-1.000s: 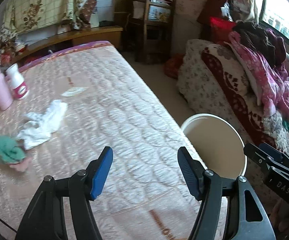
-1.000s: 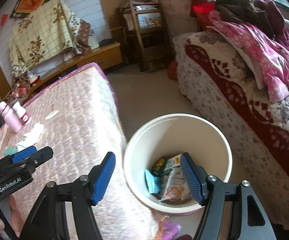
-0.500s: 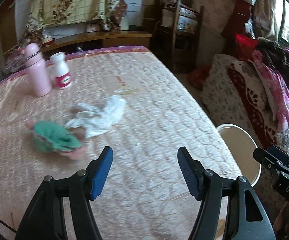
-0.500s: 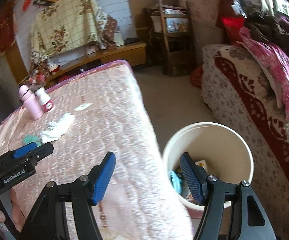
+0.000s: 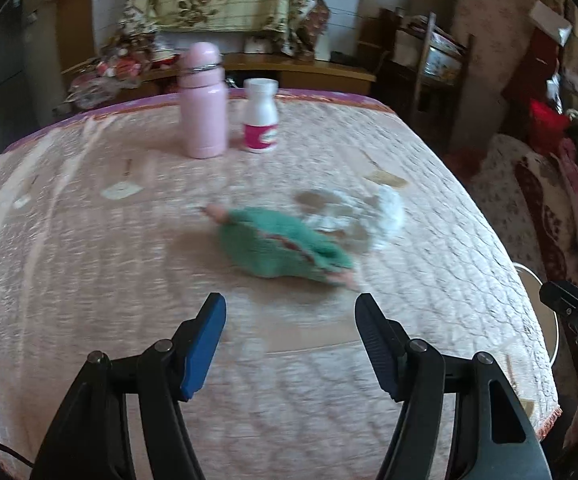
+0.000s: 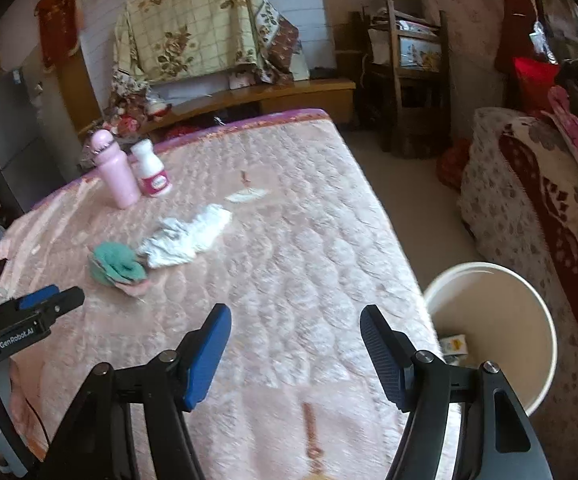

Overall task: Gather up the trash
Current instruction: 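Move both open tools back over the green cloth and tissue on the bed, then grasp the green cloth with the left tool while the right grasps the white tissue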

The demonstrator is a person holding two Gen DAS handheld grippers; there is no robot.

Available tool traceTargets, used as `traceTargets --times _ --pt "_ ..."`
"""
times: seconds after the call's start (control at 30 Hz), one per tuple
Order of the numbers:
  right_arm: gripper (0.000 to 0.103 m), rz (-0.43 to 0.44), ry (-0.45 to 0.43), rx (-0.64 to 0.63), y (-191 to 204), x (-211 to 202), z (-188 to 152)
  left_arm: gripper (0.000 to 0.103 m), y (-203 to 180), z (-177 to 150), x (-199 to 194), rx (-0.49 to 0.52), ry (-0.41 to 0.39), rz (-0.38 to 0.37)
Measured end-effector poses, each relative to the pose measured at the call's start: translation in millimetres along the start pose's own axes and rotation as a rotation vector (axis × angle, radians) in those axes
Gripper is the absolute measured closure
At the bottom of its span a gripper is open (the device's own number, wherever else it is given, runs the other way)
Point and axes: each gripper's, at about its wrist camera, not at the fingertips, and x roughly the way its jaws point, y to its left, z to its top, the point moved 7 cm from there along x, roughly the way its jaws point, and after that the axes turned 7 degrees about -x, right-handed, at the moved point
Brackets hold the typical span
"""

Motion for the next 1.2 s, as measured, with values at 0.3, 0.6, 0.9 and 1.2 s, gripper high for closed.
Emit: traceTargets --times 0.3,0.6,0.9,1.2 --pt "0.031 0.048 0.055 -0.062 40 28 1 0.025 26 8 19 -0.125 0.027 -0.017" --pt "0.031 0.089 0.085 -0.1 54 44 5 0.025 25 34 79 -0.302 0.047 -0.021" --pt "0.031 0.168 0.109 -0.101 81 101 36 0.054 28 36 91 -0.24 0.114 -0.07" --pt "0.025 0.234 0.151 -0.181 128 168 64 0.055 58 34 48 -0.155 0.114 -0.064"
